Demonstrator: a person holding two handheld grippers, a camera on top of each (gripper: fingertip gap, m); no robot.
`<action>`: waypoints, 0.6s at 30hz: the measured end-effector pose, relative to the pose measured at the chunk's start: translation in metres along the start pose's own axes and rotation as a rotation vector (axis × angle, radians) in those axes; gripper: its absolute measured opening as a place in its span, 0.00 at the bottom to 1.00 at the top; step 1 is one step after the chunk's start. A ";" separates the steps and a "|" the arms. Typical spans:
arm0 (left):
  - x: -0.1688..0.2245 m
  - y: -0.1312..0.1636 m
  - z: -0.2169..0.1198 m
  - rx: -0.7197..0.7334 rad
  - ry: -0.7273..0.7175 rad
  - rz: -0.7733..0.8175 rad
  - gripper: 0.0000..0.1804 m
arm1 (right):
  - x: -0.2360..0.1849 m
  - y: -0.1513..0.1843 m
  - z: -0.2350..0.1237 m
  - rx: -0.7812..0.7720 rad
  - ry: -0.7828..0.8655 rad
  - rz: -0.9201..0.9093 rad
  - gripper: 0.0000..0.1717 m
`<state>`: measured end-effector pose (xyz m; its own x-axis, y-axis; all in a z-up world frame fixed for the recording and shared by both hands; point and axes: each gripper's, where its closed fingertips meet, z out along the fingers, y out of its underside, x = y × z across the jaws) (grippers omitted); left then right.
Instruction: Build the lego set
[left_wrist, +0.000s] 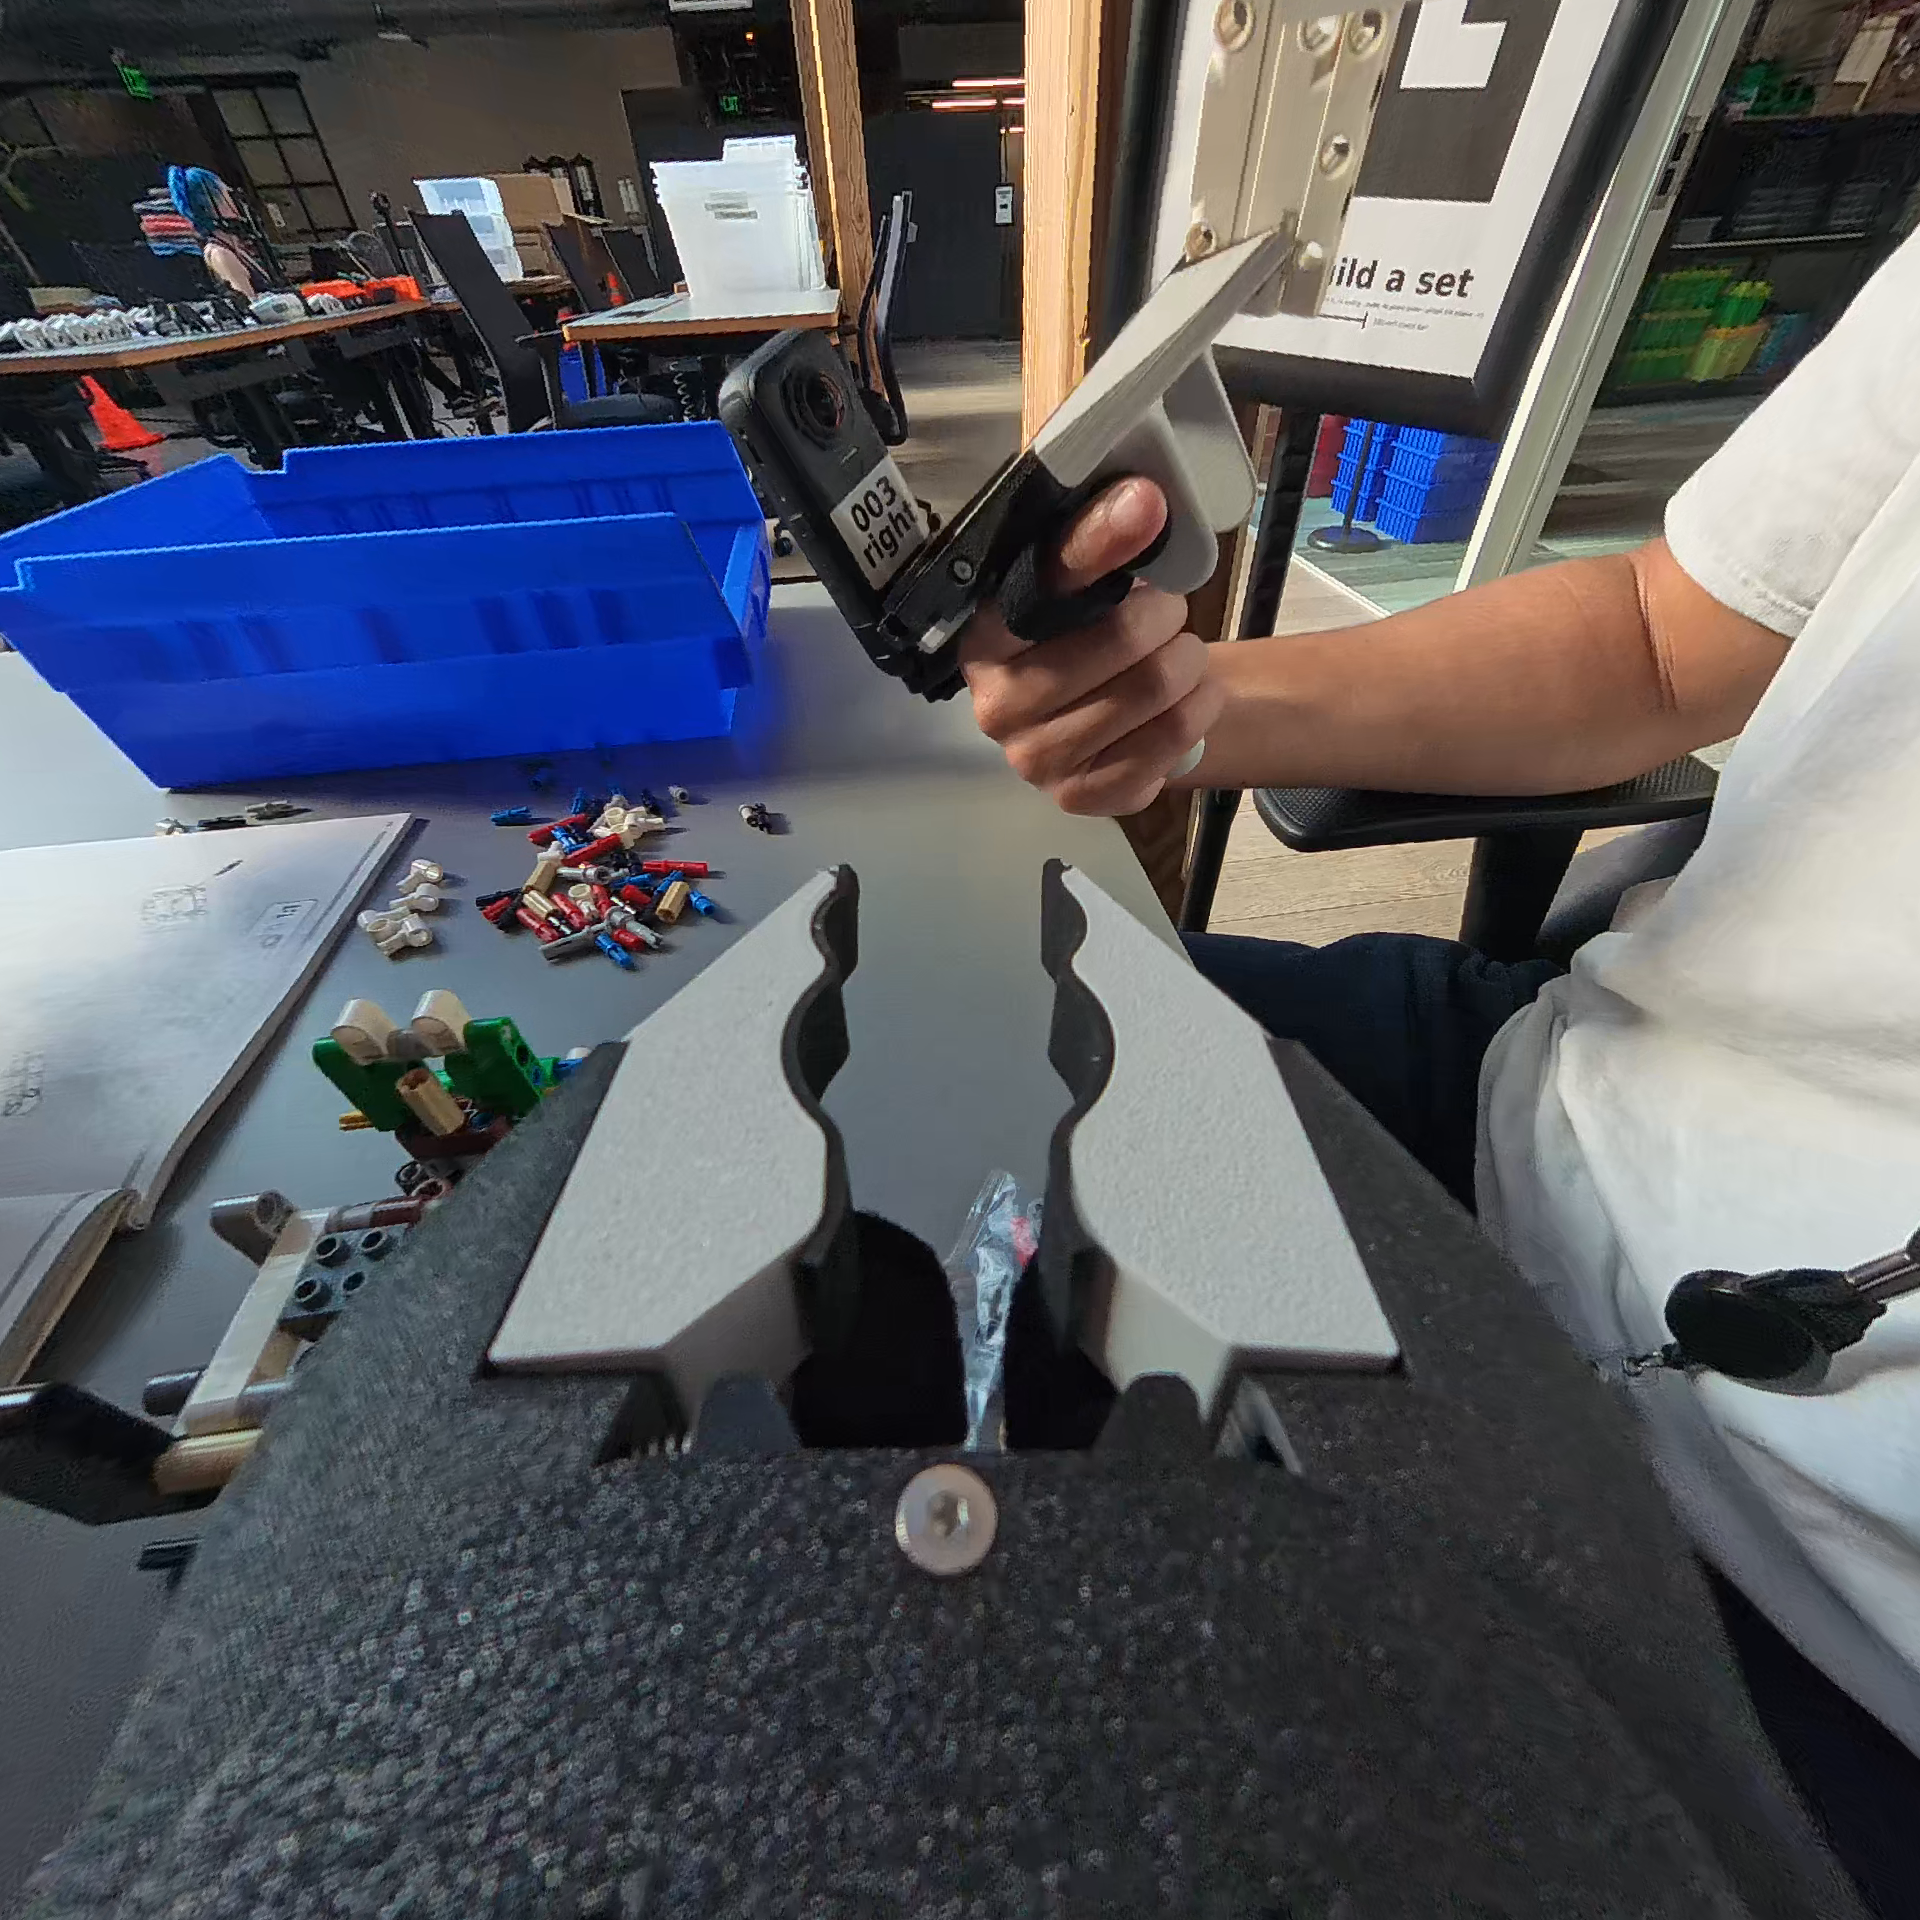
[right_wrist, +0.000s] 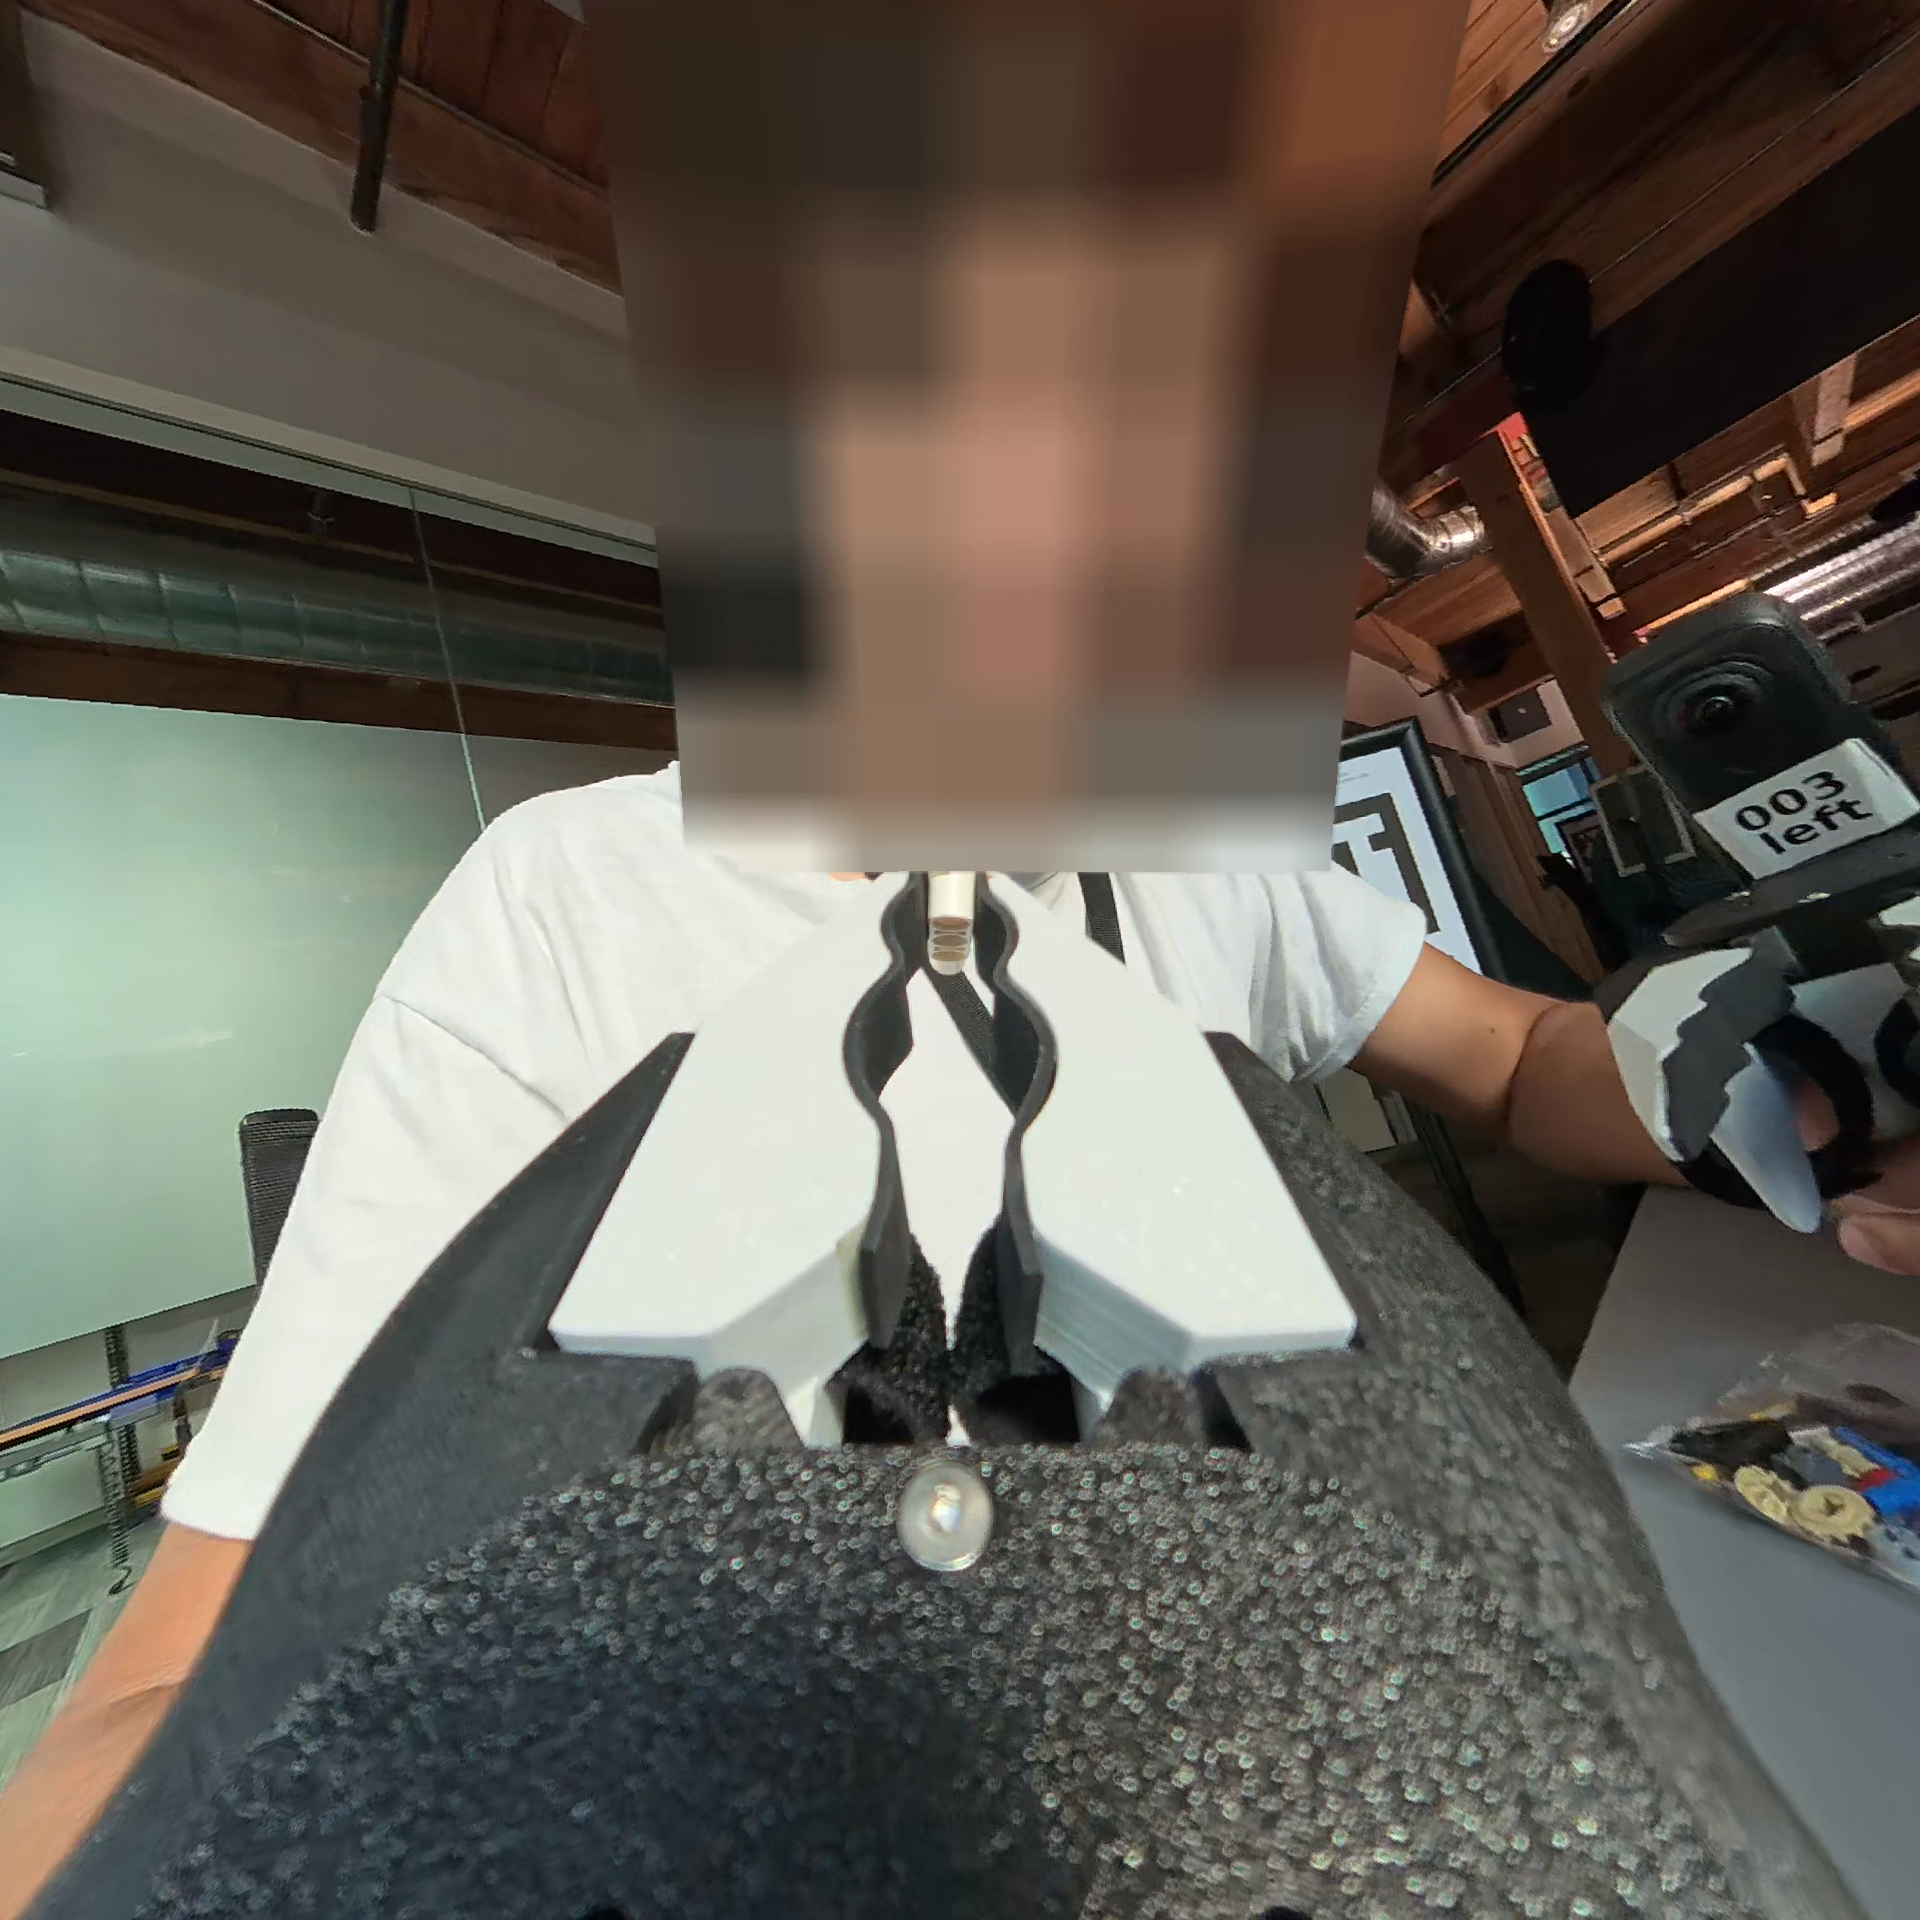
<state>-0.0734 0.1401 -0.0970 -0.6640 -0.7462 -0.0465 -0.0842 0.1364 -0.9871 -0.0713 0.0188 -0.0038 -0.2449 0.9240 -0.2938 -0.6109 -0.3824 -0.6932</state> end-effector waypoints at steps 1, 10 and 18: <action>0.000 -0.001 0.000 0.004 0.007 -0.016 0.18 | 0.008 0.000 -0.003 -0.014 0.058 0.000 0.03; 0.006 0.012 0.002 -0.095 0.119 -0.237 0.23 | 0.094 -0.025 -0.067 -0.074 0.817 -0.228 0.03; 0.001 0.011 -0.001 -0.084 0.127 -0.261 0.15 | 0.132 0.026 -0.069 -0.402 0.944 -0.112 0.03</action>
<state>-0.0757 0.1411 -0.1083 -0.6991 -0.6765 0.2316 -0.3219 0.0086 -0.9467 -0.0678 0.1306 -0.1058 0.5949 0.6367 -0.4906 -0.2542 -0.4300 -0.8663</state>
